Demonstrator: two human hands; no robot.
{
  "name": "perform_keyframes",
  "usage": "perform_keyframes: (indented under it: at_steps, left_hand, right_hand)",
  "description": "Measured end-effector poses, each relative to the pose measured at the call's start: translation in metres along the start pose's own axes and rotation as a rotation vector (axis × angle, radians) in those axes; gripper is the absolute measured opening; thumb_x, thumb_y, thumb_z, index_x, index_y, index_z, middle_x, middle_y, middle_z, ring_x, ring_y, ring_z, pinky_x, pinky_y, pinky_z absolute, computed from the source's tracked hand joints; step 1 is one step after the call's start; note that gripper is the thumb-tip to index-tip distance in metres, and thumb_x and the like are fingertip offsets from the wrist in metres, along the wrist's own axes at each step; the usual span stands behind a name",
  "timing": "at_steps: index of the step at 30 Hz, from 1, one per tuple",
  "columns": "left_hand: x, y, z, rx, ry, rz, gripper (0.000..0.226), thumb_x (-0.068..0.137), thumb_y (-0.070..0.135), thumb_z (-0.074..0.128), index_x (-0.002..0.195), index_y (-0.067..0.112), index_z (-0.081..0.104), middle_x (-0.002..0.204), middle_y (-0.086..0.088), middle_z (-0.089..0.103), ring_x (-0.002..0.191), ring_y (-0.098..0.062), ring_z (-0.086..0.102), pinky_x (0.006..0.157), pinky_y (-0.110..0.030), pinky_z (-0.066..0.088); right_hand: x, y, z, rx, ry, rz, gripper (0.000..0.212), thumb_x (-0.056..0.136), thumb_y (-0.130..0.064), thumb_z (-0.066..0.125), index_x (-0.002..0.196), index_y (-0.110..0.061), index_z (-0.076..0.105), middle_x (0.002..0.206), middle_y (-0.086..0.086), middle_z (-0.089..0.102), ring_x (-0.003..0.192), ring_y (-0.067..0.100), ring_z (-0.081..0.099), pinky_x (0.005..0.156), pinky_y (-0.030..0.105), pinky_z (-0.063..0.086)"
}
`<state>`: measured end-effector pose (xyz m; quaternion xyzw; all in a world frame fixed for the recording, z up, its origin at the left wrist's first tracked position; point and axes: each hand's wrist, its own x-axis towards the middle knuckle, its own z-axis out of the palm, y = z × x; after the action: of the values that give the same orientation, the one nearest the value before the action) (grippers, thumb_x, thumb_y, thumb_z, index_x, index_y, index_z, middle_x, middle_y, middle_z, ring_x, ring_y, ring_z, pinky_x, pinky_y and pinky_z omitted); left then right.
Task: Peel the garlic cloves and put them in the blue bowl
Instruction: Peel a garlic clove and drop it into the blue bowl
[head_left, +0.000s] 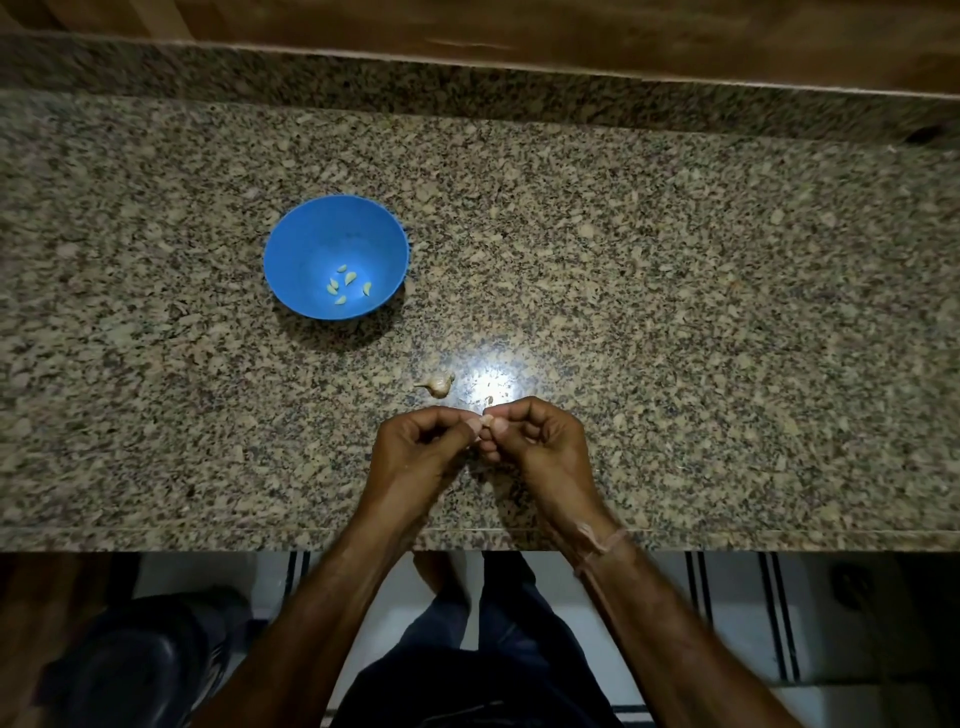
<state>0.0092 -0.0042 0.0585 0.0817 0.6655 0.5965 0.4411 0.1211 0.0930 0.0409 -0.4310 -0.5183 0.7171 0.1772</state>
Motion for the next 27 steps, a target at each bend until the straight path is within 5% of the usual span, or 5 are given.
perform_keyframes:
  at_steps: [8,12,15,22,27]
  left_hand:
    - [0.000,-0.007,0.010,0.173,0.110,0.040,0.011,0.093,0.003,0.069,0.087,0.006,0.079,0.080,-0.009,0.078,0.076,-0.022,0.075,0.072,-0.032,0.062]
    - [-0.001,-0.008,0.013,0.197,0.150,0.056,0.011,0.094,0.003,0.067,0.087,0.005,0.076,0.073,-0.004,0.076,0.066,-0.010,0.071,0.062,-0.022,0.057]
    - [0.002,-0.009,0.011,0.226,0.126,0.050,0.011,0.094,0.004,0.068,0.087,0.007,0.076,0.076,-0.005,0.077,0.072,-0.018,0.073,0.069,-0.031,0.061]
    - [0.005,-0.008,0.012,0.276,0.113,0.040,0.011,0.094,0.008,0.069,0.086,0.010,0.076,0.075,-0.005,0.076,0.069,-0.012,0.071,0.063,-0.021,0.057]
    - [0.009,-0.013,0.015,0.378,0.134,0.049,0.011,0.091,0.013,0.073,0.081,0.017,0.076,0.073,-0.001,0.075,0.065,-0.009,0.066,0.059,-0.022,0.052]
  right_hand:
    - [-0.001,0.000,0.002,-0.004,0.011,-0.020,0.009,0.097,0.002,0.067,0.098,-0.002,0.075,0.084,0.014,0.077,0.071,0.017,0.070,0.069,0.026,0.060]
    - [-0.001,-0.002,0.003,0.228,-0.043,0.205,0.011,0.100,-0.001,0.063,0.103,-0.003,0.074,0.080,0.009,0.074,0.068,0.013,0.066,0.067,0.022,0.058]
    - [0.002,-0.002,0.001,0.397,-0.061,0.343,0.015,0.100,0.000,0.061,0.101,-0.007,0.073,0.080,0.008,0.073,0.067,0.012,0.066,0.069,0.022,0.059]
    - [0.002,0.006,-0.006,0.156,-0.075,0.161,0.010,0.097,-0.001,0.069,0.105,-0.002,0.076,0.090,0.014,0.076,0.077,0.017,0.070,0.080,0.035,0.061]
    - [0.011,0.016,-0.004,0.200,0.013,0.172,0.012,0.100,-0.003,0.065,0.100,0.001,0.076,0.084,0.018,0.070,0.071,0.020,0.060,0.069,0.035,0.054]
